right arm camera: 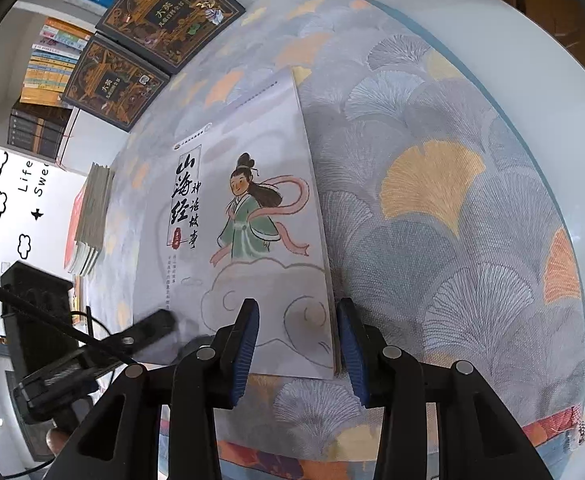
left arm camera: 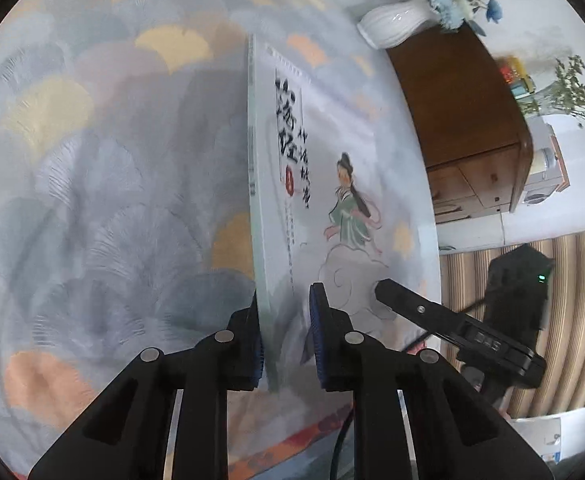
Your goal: Organize books
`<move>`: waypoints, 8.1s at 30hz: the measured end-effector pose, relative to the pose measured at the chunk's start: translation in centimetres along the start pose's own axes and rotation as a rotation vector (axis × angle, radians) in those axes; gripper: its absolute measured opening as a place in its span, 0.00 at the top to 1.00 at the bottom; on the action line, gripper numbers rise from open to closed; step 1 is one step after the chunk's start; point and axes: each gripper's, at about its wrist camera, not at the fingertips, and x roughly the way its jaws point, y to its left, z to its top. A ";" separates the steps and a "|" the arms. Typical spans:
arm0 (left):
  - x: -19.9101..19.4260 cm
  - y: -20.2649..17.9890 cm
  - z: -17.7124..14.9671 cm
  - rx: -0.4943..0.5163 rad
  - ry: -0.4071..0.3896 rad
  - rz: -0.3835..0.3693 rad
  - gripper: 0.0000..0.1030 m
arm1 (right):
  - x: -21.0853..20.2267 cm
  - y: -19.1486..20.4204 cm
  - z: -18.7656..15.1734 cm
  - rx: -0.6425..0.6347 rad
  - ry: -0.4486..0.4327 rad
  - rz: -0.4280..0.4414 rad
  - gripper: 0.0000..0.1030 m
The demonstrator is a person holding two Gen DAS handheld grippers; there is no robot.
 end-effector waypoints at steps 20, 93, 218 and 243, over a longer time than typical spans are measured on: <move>-0.3 -1.2 1.8 -0.222 0.051 -0.388 0.87 | 1.9 -5.5 2.1 0.393 0.096 0.507 0.59; -33.9 27.9 17.1 -0.130 -0.506 0.036 0.85 | 22.0 51.7 7.4 -0.621 -0.032 0.068 0.71; -19.5 -8.2 -0.7 0.123 -0.597 0.821 0.01 | -10.3 17.2 -0.2 -0.412 -0.421 -0.300 0.17; -18.1 -7.0 0.2 0.060 -0.532 0.824 0.01 | -9.0 16.5 0.7 -0.402 -0.368 -0.299 0.17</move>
